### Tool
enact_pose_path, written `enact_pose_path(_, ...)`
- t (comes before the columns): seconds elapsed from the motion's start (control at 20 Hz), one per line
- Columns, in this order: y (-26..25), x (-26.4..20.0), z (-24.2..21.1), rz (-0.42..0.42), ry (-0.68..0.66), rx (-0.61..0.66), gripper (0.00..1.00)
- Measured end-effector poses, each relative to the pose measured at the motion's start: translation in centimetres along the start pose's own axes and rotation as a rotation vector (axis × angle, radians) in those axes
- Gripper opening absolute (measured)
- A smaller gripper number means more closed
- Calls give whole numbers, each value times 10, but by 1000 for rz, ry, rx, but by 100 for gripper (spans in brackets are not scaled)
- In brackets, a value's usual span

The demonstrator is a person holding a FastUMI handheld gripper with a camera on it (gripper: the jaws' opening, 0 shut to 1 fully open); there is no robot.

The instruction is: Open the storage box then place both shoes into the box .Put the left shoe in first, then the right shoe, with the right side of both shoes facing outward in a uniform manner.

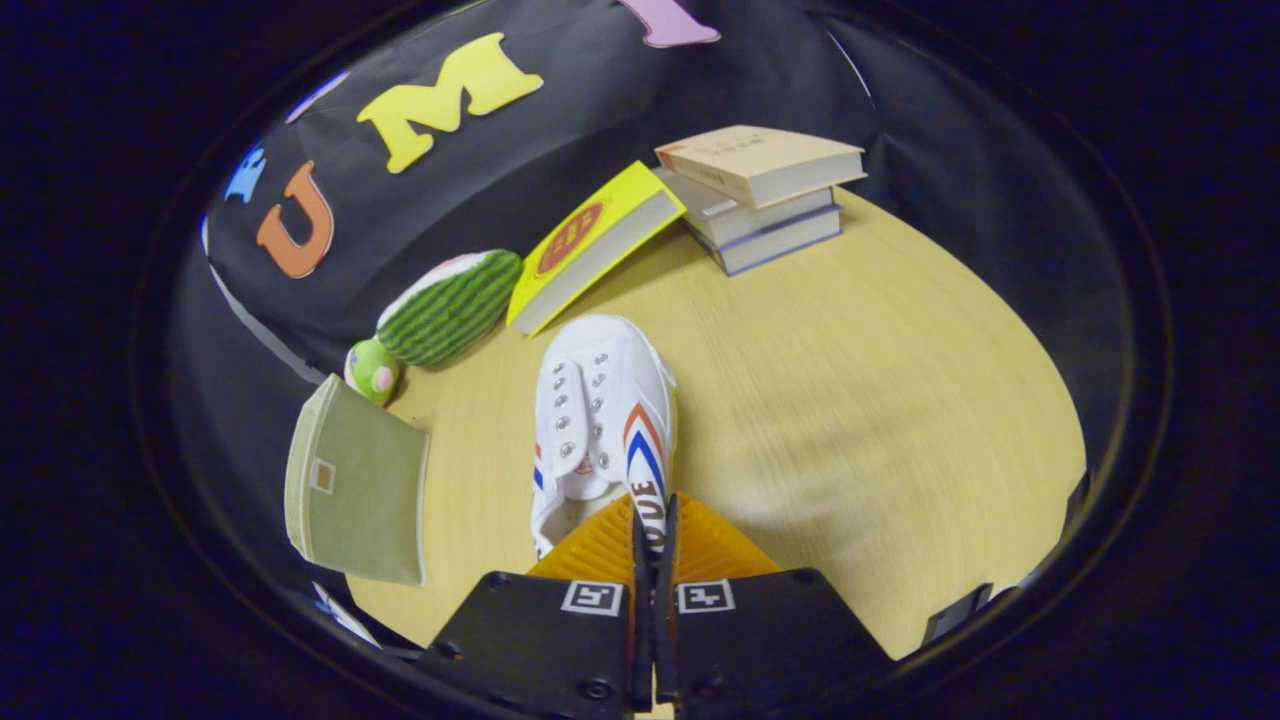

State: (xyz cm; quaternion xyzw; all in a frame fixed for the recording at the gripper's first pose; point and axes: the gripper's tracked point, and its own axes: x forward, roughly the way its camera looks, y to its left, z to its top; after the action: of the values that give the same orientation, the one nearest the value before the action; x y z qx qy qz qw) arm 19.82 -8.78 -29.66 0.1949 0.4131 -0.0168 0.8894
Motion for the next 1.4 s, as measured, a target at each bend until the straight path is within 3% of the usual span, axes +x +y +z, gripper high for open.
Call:
enact_pose_path(0.25, 63, -29, 12, 31, -31, 24, 7)
enact_pose_path(0.55, 140, -39, 10, 65, -31, -47, 6)
enact_pose_path(0.85, 224, -42, 9, 98, -27, 71, 6)
enact_pose_path(0.95, 247, -39, 2, 88, -41, 61, 7)
enact_pose_path(1.2, 313, -35, -28, 165, -71, 61, 6)
enact_pose_path(1.4, 337, -26, -54, 88, -152, 14, 6)
